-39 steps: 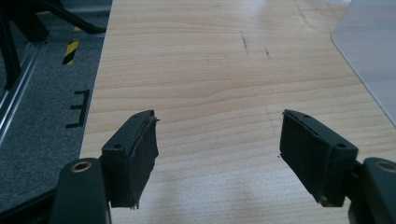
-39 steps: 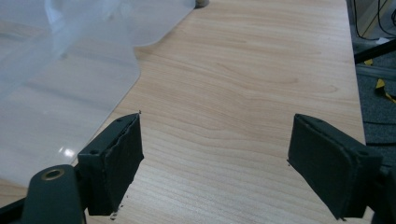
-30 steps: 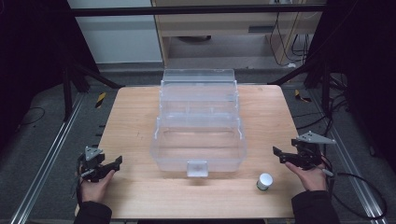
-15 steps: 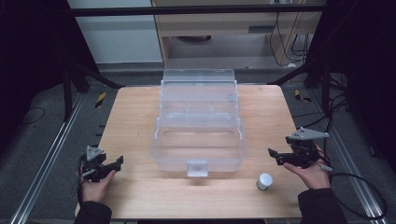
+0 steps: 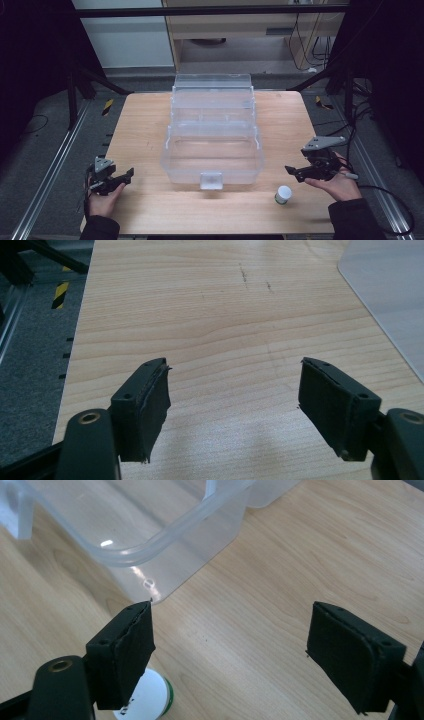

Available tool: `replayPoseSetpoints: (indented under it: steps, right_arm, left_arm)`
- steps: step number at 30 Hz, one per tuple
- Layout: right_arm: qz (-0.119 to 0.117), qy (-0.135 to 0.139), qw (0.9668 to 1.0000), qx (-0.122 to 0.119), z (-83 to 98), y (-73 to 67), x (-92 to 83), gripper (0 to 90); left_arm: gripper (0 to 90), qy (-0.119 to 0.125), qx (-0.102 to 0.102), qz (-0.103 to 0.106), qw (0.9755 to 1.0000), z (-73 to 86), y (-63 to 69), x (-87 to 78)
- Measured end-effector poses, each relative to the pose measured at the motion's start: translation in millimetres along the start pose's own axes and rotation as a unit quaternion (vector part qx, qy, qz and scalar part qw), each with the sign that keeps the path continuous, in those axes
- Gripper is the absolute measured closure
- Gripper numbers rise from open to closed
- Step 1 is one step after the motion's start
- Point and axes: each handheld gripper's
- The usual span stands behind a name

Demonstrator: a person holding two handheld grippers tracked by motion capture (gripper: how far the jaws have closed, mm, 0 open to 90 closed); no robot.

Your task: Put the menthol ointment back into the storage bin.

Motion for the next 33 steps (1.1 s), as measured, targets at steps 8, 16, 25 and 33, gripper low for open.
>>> replayPoseSetpoints:
  steps: [8,16,25,33]
  right_arm:
    - [-0.019,-0.034,0.9990,-0.019,-3.0,-6.4,3.0,18.8]
    - [-0.044,-0.074,0.9955,-0.039,-5.7,-13.0,8.6,19.1]
    - [-0.064,-0.124,0.9882,-0.062,-7.6,-19.0,16.1,20.7]
    - [-0.079,-0.164,0.9804,-0.075,-6.6,-23.0,24.3,23.0]
  left_arm:
    - [28.1,0.001,0.002,0.002,1.0000,-0.3,1.2,-0.6]
    - [28.1,-0.001,0.006,0.004,1.0000,-0.3,2.2,-0.2]
    - [28.1,-0.001,0.011,0.002,0.9999,-0.5,3.7,-0.1]
    - [28.1,0.000,0.016,0.001,0.9999,-0.7,4.9,-0.6]
Point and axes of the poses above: each handheld gripper's, and its own axes: x roughly forward along the jaws, z roughly out of its underside, y roughly to its right, and after that the axes turned 14 degrees about -z, right-handed
